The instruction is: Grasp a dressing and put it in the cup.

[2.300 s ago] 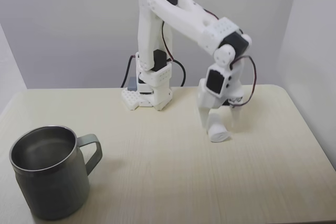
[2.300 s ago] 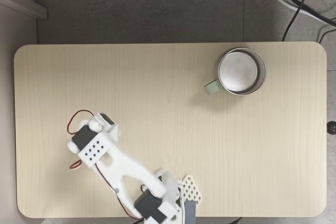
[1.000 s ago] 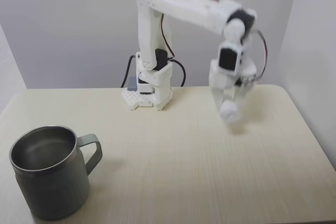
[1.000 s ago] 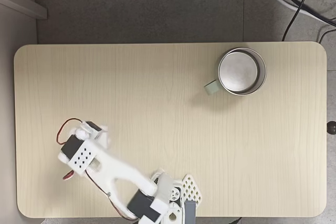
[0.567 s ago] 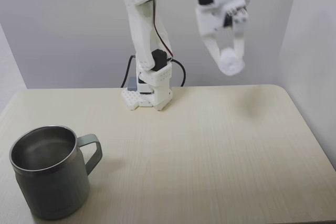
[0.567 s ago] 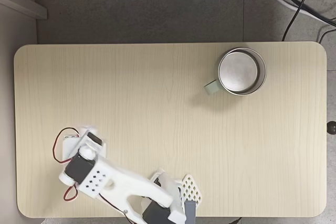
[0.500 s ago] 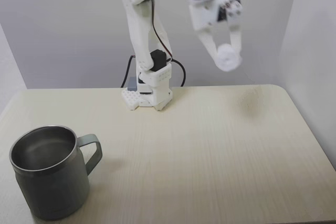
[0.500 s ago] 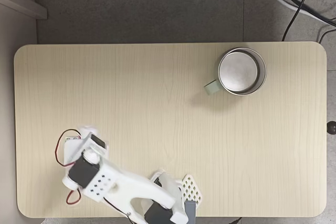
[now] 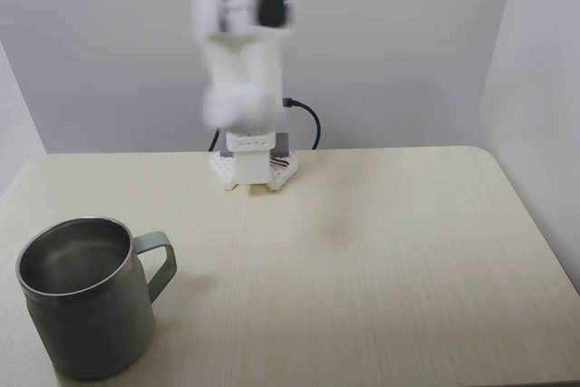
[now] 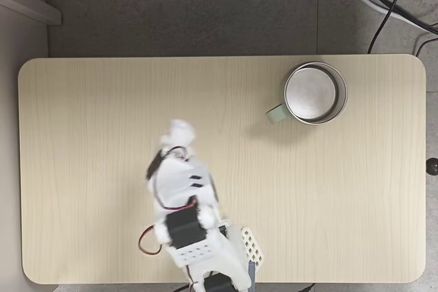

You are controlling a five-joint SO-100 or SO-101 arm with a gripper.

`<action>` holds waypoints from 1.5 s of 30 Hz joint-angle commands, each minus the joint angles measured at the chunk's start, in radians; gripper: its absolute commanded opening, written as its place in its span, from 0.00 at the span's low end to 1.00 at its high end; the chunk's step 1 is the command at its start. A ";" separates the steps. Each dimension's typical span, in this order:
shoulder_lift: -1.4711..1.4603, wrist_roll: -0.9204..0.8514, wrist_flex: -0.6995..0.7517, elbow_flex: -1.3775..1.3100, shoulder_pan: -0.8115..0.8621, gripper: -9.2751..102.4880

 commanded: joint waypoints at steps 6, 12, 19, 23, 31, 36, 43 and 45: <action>0.132 0.029 -0.199 0.049 0.324 0.08; 0.239 0.032 -0.287 0.048 0.439 0.08; 0.350 0.038 -0.351 0.043 0.505 0.09; 0.365 0.049 -0.360 0.035 0.511 0.12; 0.360 0.080 -0.359 0.026 0.512 0.30; 0.350 0.095 -0.350 0.023 0.515 0.30; 0.316 0.104 -0.350 0.017 0.526 0.30; 0.310 0.104 -0.356 0.018 0.531 0.30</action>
